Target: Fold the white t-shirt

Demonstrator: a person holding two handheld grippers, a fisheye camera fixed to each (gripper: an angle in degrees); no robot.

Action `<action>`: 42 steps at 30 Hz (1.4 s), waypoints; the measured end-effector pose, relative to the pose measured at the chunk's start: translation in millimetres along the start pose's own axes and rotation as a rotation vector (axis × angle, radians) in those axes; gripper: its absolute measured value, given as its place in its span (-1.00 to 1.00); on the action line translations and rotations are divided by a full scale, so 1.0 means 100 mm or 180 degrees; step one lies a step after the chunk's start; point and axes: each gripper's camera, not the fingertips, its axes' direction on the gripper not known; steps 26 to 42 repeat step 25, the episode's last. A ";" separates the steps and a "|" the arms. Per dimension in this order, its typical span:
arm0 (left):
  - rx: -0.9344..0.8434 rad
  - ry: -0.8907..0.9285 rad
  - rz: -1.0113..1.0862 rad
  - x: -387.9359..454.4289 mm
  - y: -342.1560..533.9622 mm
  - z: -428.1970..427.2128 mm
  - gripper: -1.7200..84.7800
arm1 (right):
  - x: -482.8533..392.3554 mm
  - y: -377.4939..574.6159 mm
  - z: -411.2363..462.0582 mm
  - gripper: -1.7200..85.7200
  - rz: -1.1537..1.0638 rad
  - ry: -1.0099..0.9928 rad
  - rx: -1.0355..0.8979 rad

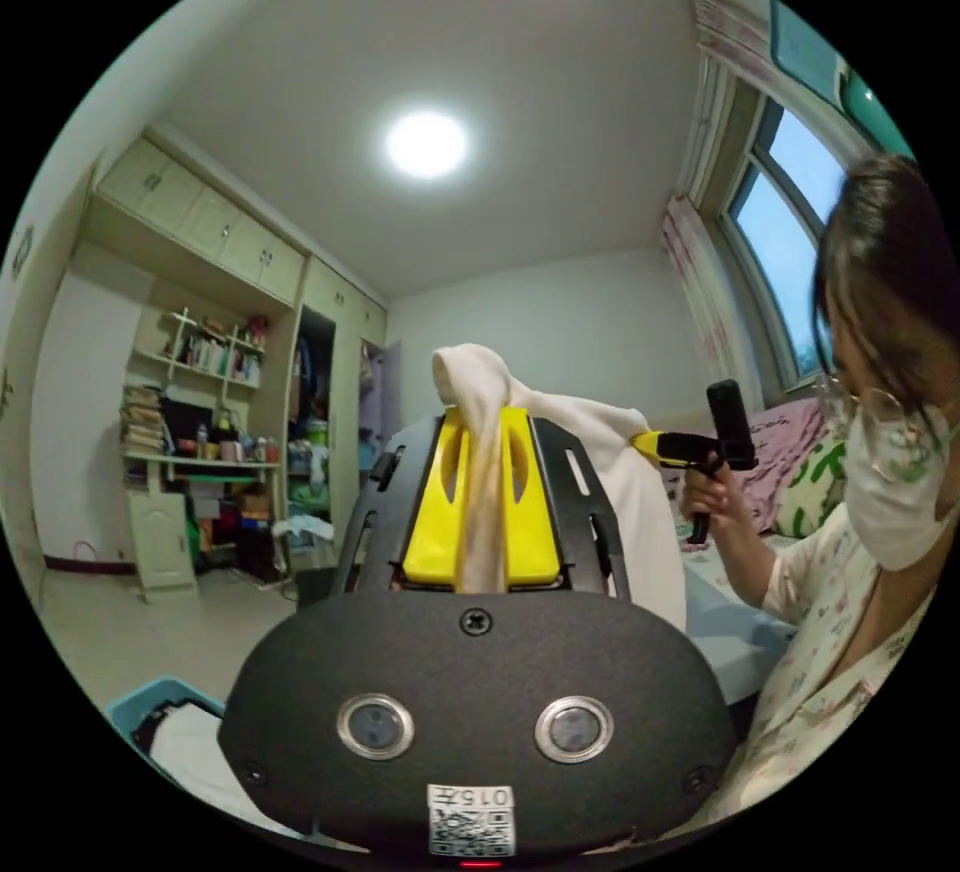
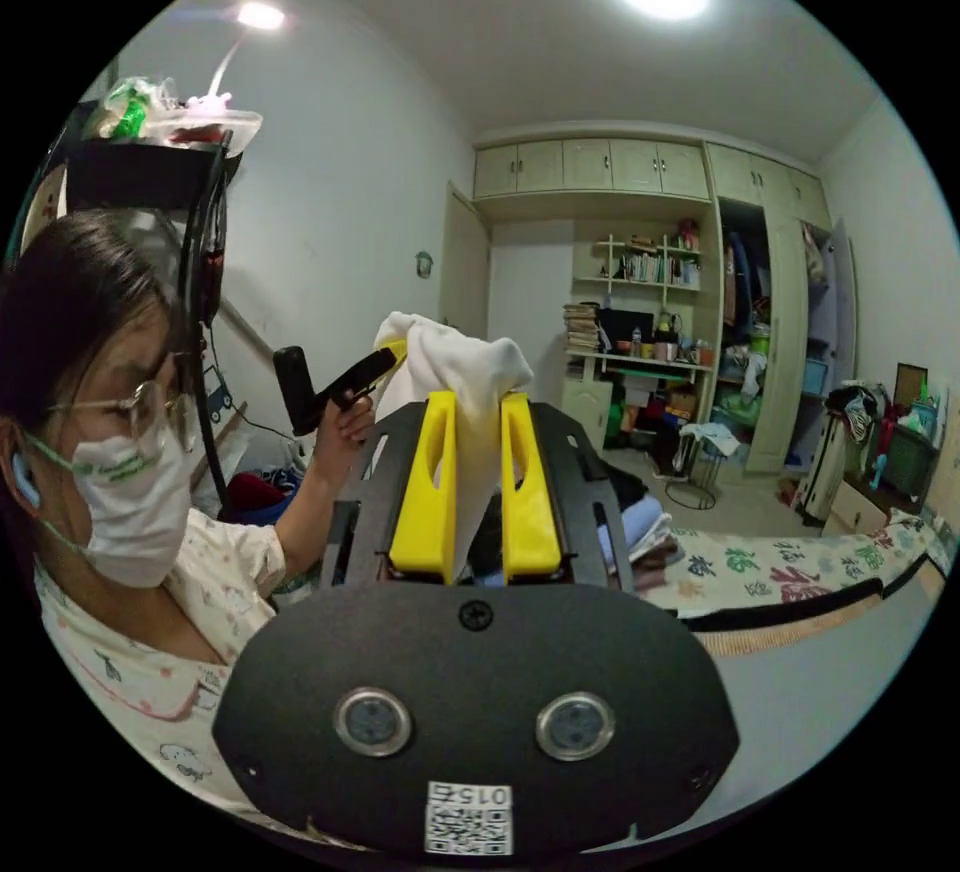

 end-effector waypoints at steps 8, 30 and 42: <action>-0.0950 -0.0830 0.0317 -1.66 -0.13 1.36 -0.82 | 1.69 1.06 2.84 -0.78 0.0729 0.1060 -0.0567; -0.1547 -0.2383 -0.0945 -4.56 2.53 -1.72 -0.79 | 1.53 4.30 6.06 -0.89 -0.0860 0.1645 -0.0974; -0.1547 -0.2383 -0.0945 -4.56 2.53 -1.72 -0.79 | 1.53 4.30 6.06 -0.89 -0.0860 0.1645 -0.0974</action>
